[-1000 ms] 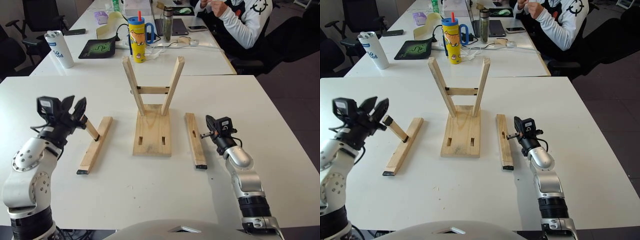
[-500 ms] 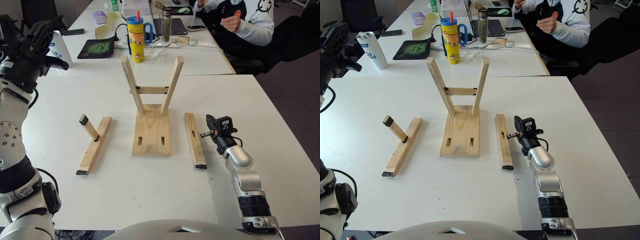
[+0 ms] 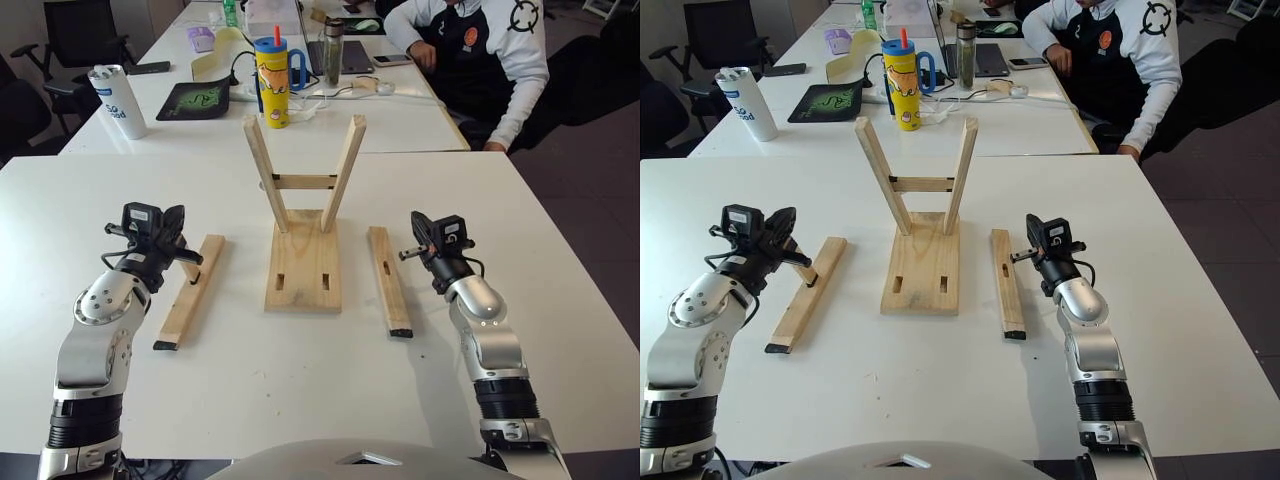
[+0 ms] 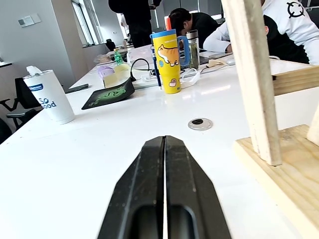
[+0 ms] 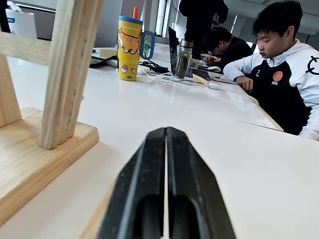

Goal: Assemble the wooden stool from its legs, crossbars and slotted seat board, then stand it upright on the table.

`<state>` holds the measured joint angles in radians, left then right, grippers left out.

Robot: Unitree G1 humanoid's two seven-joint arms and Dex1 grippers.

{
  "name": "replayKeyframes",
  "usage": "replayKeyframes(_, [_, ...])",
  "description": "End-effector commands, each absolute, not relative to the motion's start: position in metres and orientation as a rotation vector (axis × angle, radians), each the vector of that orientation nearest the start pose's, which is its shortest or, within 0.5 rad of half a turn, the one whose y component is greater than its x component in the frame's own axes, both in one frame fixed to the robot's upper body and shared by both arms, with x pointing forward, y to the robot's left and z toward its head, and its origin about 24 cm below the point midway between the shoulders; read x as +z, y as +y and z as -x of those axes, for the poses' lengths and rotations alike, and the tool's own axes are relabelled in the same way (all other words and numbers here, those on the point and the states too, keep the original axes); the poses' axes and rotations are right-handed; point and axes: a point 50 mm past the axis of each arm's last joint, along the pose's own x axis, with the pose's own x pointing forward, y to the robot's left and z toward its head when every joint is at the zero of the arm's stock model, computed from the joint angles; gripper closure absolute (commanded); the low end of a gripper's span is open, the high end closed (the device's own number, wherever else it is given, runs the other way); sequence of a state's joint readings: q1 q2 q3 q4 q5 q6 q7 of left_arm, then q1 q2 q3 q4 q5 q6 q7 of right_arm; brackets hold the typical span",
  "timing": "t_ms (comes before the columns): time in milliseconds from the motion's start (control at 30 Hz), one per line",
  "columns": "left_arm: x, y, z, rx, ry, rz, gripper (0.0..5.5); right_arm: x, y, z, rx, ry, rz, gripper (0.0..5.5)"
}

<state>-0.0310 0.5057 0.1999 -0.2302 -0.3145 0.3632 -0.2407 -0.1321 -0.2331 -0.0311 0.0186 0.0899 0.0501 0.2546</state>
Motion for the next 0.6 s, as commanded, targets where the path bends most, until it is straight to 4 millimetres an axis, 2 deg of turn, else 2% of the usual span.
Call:
replayKeyframes(33, [0.088, 0.263, -0.247, -0.067, 0.200, -0.156, 5.47, 0.071, -0.180, -0.277, 0.254, -0.034, 0.143, 5.50])
replayKeyframes(167, [0.121, 0.258, -0.250, -0.065, 0.076, -0.218, 5.47, 0.070, -0.181, -0.277, 0.248, -0.028, 0.142, 5.50])
replayKeyframes(333, [0.204, 0.250, -0.247, 0.028, -0.299, -0.205, 5.47, 0.066, -0.179, -0.274, 0.244, -0.013, 0.127, 5.50])
replayKeyframes(400, [0.222, 0.251, -0.243, 0.043, -0.362, -0.192, 5.47, 0.063, -0.179, -0.270, 0.239, 0.000, 0.121, 5.50])
replayKeyframes(433, [0.223, 0.255, -0.241, 0.054, -0.359, -0.195, 5.47, 0.062, -0.179, -0.268, 0.238, 0.004, 0.118, 5.50])
replayKeyframes(467, [0.214, 0.263, -0.241, 0.071, -0.311, -0.208, 5.47, 0.061, -0.179, -0.266, 0.231, 0.006, 0.114, 5.50])
replayKeyframes(500, [0.193, 0.274, -0.239, 0.088, -0.209, -0.205, 5.29, 0.060, -0.178, -0.266, 0.229, 0.006, 0.111, 5.50])
replayKeyframes(600, [0.107, 0.303, -0.209, 0.081, 0.190, -0.183, 4.90, 0.063, -0.177, -0.267, 0.215, -0.008, 0.105, 5.50])
